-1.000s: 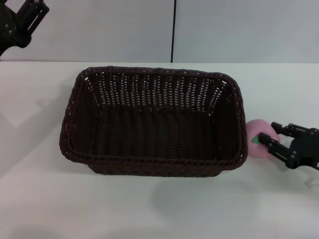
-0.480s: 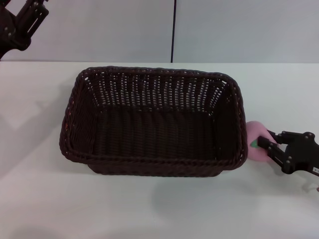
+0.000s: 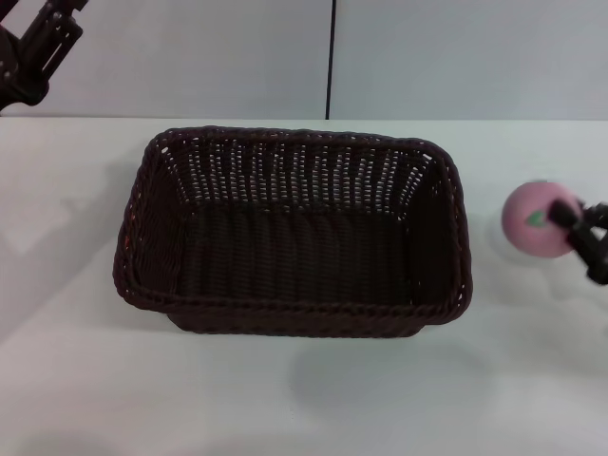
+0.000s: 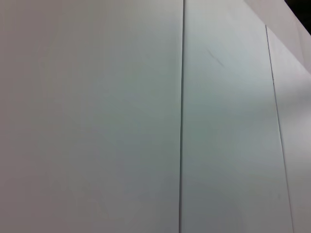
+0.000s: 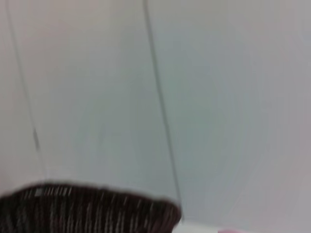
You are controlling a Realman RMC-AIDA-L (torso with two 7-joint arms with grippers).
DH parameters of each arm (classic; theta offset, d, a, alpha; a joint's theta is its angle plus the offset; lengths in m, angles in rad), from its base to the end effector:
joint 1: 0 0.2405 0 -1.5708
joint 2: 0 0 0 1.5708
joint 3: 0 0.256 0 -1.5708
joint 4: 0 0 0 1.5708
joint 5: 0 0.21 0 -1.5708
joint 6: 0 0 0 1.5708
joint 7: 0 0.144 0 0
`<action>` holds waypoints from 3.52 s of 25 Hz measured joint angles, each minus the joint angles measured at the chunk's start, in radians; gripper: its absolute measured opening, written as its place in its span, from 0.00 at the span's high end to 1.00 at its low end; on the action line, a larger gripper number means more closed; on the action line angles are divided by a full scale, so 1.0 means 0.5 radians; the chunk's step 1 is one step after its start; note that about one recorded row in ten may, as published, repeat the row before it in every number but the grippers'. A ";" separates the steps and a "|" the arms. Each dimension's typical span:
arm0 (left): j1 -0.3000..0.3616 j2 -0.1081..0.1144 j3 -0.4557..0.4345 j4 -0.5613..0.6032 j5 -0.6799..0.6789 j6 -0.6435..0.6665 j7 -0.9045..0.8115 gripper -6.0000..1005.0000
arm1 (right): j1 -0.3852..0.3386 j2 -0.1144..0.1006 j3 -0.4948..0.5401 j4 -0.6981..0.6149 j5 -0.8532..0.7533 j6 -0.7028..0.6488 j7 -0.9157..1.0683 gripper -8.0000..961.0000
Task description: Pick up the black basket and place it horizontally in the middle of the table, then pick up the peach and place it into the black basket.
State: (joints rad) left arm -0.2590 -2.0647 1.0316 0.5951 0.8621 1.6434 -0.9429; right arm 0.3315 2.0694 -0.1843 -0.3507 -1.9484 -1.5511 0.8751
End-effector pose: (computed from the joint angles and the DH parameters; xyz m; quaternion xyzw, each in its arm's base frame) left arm -0.2597 0.2947 0.0688 -0.7520 -0.0884 -0.5419 0.3648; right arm 0.3488 0.2637 0.0123 -0.8335 0.2476 0.3377 0.3604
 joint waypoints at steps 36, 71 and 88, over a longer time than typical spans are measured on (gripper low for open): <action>0.012 0.000 -0.005 -0.126 -0.013 0.093 0.009 0.46 | 0.421 0.009 -0.332 0.140 0.093 -0.355 0.141 0.61; 0.147 -0.009 -0.627 -0.911 -0.051 0.413 0.601 0.63 | 0.008 -0.020 0.035 0.293 1.369 0.047 -0.598 0.48; 0.030 -0.002 -0.801 -0.927 -0.046 0.235 0.644 0.88 | 0.055 0.019 0.234 0.491 1.369 0.013 -0.594 0.48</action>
State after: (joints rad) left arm -0.2439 -2.0657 0.6312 0.1318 0.8389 1.7611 -0.6209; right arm 0.3590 2.0789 -0.0672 -0.1053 -1.2639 -1.5445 0.5781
